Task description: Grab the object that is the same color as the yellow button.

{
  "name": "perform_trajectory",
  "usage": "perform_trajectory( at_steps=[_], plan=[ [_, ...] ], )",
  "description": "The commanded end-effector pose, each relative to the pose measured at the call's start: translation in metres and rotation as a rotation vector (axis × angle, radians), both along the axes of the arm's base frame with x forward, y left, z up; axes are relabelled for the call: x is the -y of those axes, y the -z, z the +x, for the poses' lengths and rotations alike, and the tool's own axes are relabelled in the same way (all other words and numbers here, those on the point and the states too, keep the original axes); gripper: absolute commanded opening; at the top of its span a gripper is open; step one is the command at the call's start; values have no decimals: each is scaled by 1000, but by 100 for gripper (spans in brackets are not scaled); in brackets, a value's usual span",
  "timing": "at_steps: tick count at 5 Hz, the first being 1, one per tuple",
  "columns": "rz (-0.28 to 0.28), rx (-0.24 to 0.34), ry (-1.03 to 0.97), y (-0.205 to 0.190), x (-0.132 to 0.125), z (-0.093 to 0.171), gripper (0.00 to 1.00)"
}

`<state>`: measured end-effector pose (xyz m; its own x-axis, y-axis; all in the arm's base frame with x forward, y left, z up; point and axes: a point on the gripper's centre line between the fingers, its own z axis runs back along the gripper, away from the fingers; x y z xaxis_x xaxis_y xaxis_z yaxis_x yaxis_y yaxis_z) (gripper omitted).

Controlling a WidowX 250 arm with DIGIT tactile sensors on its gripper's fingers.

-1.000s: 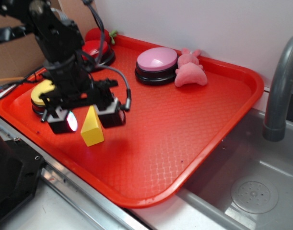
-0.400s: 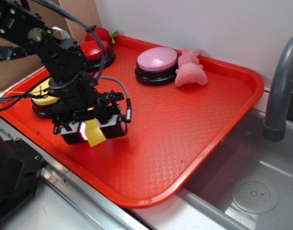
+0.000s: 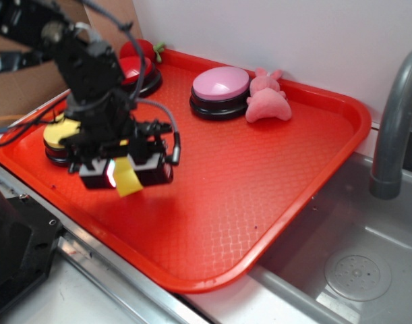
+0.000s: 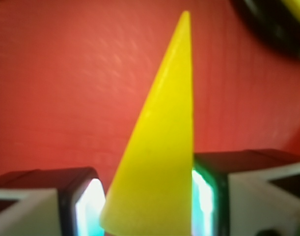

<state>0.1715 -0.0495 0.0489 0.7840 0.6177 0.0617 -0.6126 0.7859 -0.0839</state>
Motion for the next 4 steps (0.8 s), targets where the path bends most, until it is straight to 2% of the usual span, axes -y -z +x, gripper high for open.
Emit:
perform_trajectory(
  at_steps=[1, 2, 4],
  plan=[
    [-23, -15, 456, -92, 10, 36, 0],
    [-71, 33, 614, -121, 13, 42, 0],
    [-56, 192, 613, -191, -12, 44, 0]
  ],
)
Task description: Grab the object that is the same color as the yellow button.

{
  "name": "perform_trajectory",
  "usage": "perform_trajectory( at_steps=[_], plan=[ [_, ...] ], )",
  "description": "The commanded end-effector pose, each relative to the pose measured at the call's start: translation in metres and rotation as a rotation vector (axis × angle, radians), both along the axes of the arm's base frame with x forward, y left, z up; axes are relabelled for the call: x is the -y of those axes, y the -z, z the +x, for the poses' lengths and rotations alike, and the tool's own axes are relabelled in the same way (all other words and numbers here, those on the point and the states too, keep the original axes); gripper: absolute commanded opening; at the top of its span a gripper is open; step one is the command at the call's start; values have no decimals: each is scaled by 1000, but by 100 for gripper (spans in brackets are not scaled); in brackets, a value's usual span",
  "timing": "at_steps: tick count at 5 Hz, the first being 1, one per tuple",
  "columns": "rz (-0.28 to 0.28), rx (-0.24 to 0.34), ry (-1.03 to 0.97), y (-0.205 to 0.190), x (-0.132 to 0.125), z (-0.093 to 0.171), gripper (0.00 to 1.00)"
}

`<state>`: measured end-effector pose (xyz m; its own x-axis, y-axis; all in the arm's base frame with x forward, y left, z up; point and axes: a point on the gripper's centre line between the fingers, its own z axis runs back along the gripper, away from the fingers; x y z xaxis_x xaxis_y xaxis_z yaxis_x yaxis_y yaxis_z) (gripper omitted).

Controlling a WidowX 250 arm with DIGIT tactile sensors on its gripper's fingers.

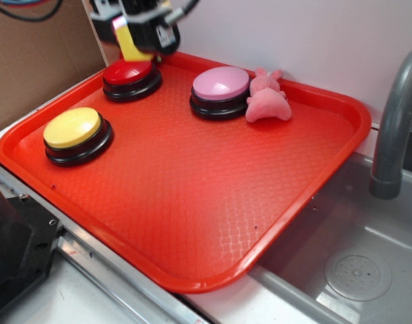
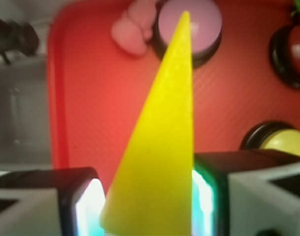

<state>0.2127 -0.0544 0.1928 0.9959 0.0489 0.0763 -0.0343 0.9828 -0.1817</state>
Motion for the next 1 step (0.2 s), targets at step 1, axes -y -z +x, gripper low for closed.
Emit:
perform_trajectory(
  at_steps=[1],
  plan=[
    [19, 139, -136, -44, -22, -4, 0]
  ],
)
